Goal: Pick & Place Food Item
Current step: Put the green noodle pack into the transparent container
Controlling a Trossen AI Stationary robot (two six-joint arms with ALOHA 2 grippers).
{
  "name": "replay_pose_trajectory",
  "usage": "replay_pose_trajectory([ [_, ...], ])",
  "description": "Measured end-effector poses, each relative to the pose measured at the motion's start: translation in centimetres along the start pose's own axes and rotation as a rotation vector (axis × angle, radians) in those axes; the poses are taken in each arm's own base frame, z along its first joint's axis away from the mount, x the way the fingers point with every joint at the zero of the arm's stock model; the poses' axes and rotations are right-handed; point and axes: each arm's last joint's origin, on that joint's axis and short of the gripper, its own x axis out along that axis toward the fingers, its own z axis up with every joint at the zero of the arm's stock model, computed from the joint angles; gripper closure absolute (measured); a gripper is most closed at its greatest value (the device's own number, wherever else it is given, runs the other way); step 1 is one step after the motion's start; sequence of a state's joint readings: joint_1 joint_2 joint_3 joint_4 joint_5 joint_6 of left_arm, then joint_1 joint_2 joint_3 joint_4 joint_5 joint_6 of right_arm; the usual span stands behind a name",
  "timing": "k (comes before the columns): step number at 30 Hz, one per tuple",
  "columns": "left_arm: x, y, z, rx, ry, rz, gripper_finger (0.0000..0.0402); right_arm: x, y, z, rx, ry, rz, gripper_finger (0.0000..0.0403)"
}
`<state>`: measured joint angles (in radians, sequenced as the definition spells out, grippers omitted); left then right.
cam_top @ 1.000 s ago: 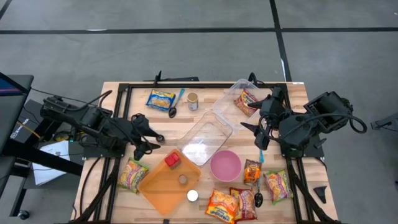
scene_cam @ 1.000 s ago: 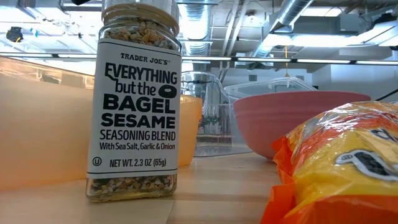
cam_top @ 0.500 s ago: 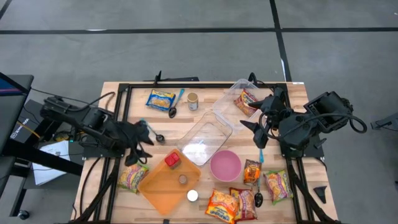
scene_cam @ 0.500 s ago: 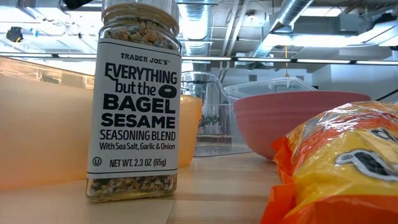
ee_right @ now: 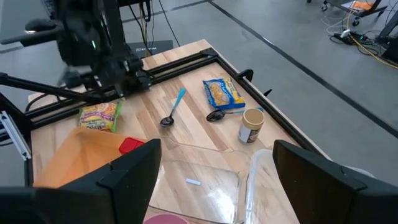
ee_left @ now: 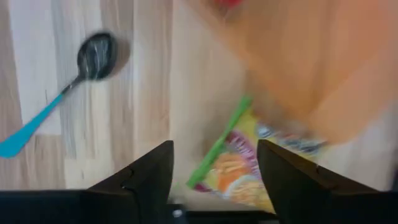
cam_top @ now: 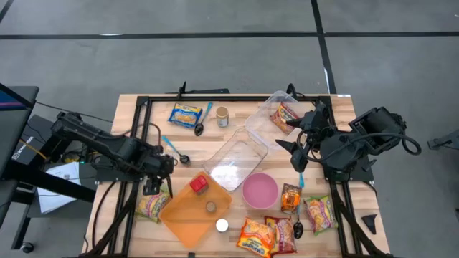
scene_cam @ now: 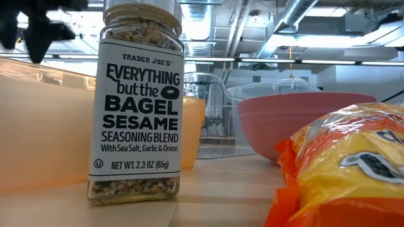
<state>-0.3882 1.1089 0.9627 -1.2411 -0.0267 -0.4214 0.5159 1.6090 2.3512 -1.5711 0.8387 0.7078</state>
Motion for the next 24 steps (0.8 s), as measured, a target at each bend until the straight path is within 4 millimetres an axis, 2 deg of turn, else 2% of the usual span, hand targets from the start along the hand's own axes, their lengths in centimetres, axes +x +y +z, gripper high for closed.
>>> replay_pose_trajectory([
  [5,4.0,0.2,-1.1,0.024,0.094,-0.027,0.0237,0.0,0.0,0.0,0.0,0.0,0.0,0.0097],
  [11,6.6,0.5,-2.0,0.024,0.106,-0.031,0.0275,0.0,0.0,0.0,0.0,0.0,0.0,0.0097],
  [19,9.0,0.4,-2.6,0.062,0.085,-0.146,0.0265,0.0,0.0,0.0,-0.005,0.001,0.002,0.0097],
  [24,9.5,0.4,-2.9,0.047,0.101,-0.165,0.0248,0.0,0.0,0.0,-0.008,0.002,0.002,0.0097],
])
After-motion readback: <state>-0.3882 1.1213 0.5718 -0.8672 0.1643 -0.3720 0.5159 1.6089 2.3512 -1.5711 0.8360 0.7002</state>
